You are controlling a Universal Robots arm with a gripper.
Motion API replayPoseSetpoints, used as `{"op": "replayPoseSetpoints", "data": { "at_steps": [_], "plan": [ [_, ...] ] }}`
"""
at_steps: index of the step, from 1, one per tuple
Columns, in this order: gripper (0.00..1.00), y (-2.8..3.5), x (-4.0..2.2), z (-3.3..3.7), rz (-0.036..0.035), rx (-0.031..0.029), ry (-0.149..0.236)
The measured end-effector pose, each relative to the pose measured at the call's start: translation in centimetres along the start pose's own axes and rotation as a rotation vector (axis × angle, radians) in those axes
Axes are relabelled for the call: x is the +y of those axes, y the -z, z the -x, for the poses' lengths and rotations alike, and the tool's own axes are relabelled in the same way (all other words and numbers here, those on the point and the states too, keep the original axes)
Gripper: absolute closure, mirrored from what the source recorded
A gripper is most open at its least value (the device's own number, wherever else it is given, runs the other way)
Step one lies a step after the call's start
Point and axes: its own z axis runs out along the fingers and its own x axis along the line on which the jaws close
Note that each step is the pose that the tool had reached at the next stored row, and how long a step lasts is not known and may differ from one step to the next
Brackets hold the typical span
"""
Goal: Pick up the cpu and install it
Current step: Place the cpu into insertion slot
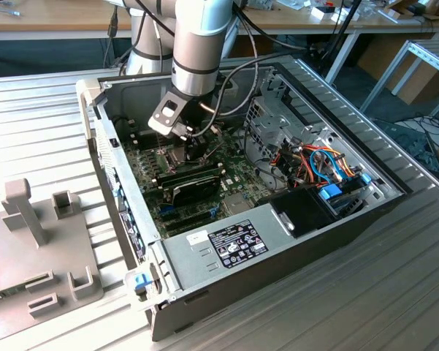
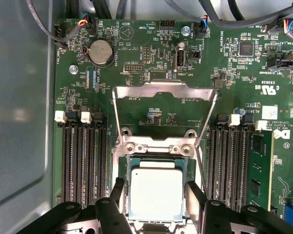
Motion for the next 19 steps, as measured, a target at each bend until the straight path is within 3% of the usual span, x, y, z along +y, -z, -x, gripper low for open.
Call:
{"op": "replayPoseSetpoints", "data": {
  "at_steps": [3,19],
  "plan": [
    [0.39,0.33,0.0,0.0,0.0,0.0,0.0],
    [0.39,0.33,0.31,-0.02,0.0,0.0,-0.002]
  ]
}}
